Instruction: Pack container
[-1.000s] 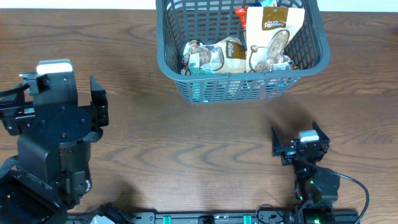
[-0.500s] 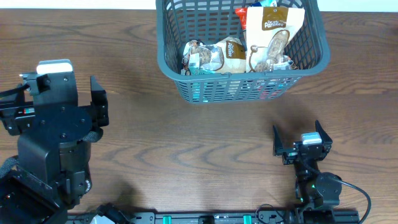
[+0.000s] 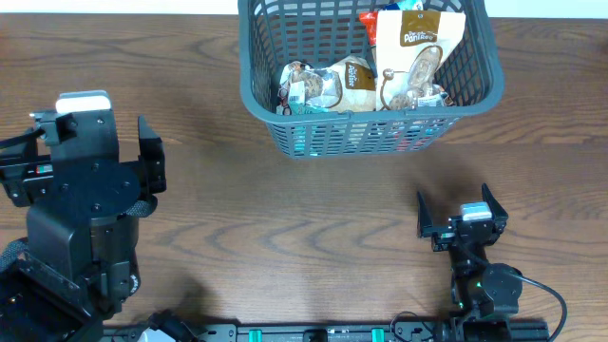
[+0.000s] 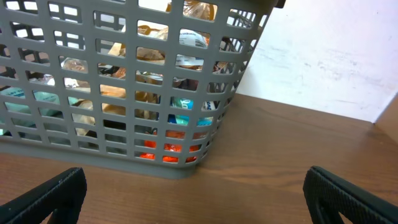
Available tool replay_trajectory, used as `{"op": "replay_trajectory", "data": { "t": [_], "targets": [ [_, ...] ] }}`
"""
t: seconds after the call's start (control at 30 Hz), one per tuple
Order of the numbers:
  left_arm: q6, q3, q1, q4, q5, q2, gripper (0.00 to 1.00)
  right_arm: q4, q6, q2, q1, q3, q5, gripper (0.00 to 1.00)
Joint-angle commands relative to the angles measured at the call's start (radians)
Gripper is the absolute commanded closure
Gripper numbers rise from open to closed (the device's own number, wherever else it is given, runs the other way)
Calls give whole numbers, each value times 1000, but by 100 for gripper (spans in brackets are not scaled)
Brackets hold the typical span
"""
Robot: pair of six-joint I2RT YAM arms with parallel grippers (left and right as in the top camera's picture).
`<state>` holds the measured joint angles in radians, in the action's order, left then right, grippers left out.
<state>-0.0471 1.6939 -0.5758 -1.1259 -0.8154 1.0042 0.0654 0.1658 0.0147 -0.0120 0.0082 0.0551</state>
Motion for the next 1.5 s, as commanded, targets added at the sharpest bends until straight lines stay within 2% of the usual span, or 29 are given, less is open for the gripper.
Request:
{"op": "replay_trajectory", "data": {
  "t": [0.0, 0.6, 0.77, 0.93, 1.03, 1.27, 1.47],
  "targets": [
    [10, -1, 5, -3, -7, 1, 1, 4, 8, -10, -8, -3, -6, 1],
    [10, -1, 5, -4, -8, 1, 1, 4, 8, -10, -8, -3, -6, 1],
    [9, -2, 5, -62, 9, 0, 1, 4, 8, -10, -8, -3, -6, 1],
    [9, -34, 6, -44, 219, -29, 1, 4, 8, -10, -8, -3, -6, 1],
    [10, -97, 35, 54, 379, -81, 1, 4, 8, -10, -8, -3, -6, 1],
    [15, -397, 230, 399, 693, -298, 2, 4, 8, -10, -8, -3, -6, 1],
    [147, -706, 413, 605, 863, -517, 2, 4, 8, -10, -8, -3, -6, 1]
  ]
}}
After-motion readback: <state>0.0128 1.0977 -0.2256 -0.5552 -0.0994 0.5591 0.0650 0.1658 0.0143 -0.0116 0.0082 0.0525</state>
